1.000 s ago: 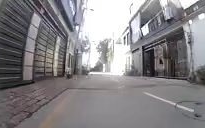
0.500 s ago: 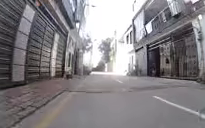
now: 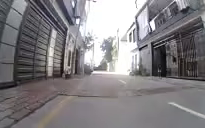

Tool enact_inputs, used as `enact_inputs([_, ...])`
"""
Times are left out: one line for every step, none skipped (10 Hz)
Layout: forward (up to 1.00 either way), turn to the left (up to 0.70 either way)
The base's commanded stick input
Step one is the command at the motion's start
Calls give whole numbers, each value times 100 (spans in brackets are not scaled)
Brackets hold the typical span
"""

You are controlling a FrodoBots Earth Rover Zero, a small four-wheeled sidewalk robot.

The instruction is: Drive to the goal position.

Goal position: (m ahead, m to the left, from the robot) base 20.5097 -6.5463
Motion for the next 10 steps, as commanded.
enact_inputs([100, 0])
enact_inputs([100, 0])
enact_inputs([100, 0])
enact_inputs([100, 0])
enact_inputs([100, 0])
enact_inputs([100, 0])
enact_inputs([100, 0])
enact_inputs([100, 0])
enact_inputs([100, 0])
enact_inputs([100, 0])
